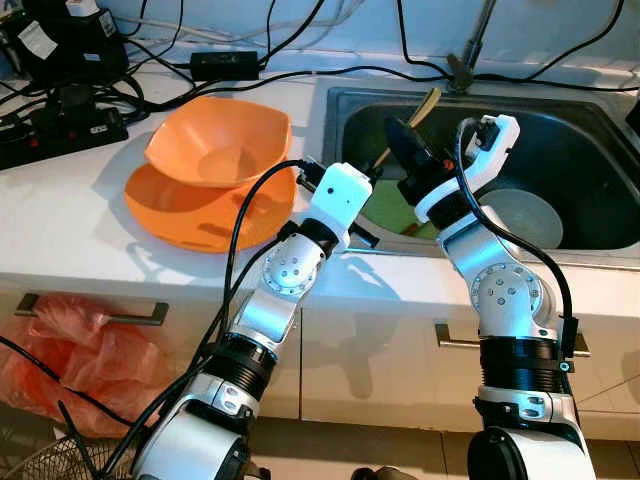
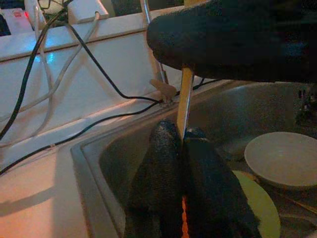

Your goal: Kitchen organization

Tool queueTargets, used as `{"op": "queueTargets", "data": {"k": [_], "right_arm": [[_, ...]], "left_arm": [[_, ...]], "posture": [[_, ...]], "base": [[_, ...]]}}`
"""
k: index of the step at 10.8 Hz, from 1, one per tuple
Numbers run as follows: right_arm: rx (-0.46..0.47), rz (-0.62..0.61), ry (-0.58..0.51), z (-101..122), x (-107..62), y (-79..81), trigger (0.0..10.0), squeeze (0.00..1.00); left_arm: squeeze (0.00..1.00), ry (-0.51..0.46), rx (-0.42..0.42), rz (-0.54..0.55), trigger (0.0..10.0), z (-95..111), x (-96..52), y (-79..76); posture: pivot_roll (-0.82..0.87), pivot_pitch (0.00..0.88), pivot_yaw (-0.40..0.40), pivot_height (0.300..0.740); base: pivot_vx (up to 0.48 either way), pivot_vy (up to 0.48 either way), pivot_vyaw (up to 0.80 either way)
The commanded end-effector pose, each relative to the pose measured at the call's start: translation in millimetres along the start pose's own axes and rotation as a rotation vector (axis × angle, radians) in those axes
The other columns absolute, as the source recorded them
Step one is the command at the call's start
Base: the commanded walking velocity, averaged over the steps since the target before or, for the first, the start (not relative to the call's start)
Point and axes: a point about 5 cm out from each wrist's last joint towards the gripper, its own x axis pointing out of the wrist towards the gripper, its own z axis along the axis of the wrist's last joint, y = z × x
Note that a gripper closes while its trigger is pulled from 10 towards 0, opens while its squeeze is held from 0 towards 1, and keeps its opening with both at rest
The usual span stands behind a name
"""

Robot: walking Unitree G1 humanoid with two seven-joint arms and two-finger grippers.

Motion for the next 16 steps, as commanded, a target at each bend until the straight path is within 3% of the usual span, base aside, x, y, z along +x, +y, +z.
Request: {"op": "queueTargets", "data": {"k": [1, 5, 7, 12, 13, 14, 16], "right_arm": [[0.001, -0.008, -0.003, 0.0, -1.0, -2.0, 0.0, 0.0], [0.001, -0.014, -0.003, 0.1, -1.4, -3.0, 0.0, 0.0], [0.002, -0.017, -0.004, -0.1, -1.5, -3.4, 0.0, 0.0], [0.007, -0.054, -0.021, 2.6, -2.0, -9.1, 0.0, 0.0], [0.008, -0.075, -0.033, 4.5, -2.1, -11.6, 0.0, 0.0], [0.012, -0.094, -0.048, 6.9, -2.6, -14.6, 0.0, 0.0], [-0.013, -0.166, -0.089, 13.9, -4.5, -23.7, 0.0, 0.0]], "left_arm": [[0.0, -0.024, 0.014, -0.01, 10.0, 5.2, 0.9, -2.5], [0.0, -0.021, 0.038, -0.014, 10.0, 4.7, 0.8, -3.4], [1.0, -0.018, 0.039, -0.031, 10.0, 3.4, 0.7, -5.0], [1.0, -0.023, 0.052, -0.011, 10.0, 3.7, 0.2, -2.6], [0.94, -0.026, 0.061, 0.003, 10.0, 4.3, 0.4, -1.1], [0.0, -0.029, 0.076, 0.018, 10.0, 4.6, 0.5, 0.3], [0.0, -0.039, 0.078, 0.032, 10.0, 6.0, 0.7, 1.9]], "posture": [[0.04, 0.052, -0.022, 0.74], [0.04, 0.055, -0.023, 0.74], [0.04, 0.055, -0.023, 0.74], [0.04, 0.054, -0.022, 0.74], [0.04, 0.053, -0.023, 0.74], [0.04, 0.053, -0.023, 0.74], [0.04, 0.054, -0.025, 0.74]], "base": [[0.0, 0.0, 0.0], [0.0, 0.0, 0.0], [0.0, 0.0, 0.0], [0.0, 0.0, 0.0], [0.0, 0.0, 0.0], [0.0, 0.0, 0.0], [0.0, 0.0, 0.0]]}}
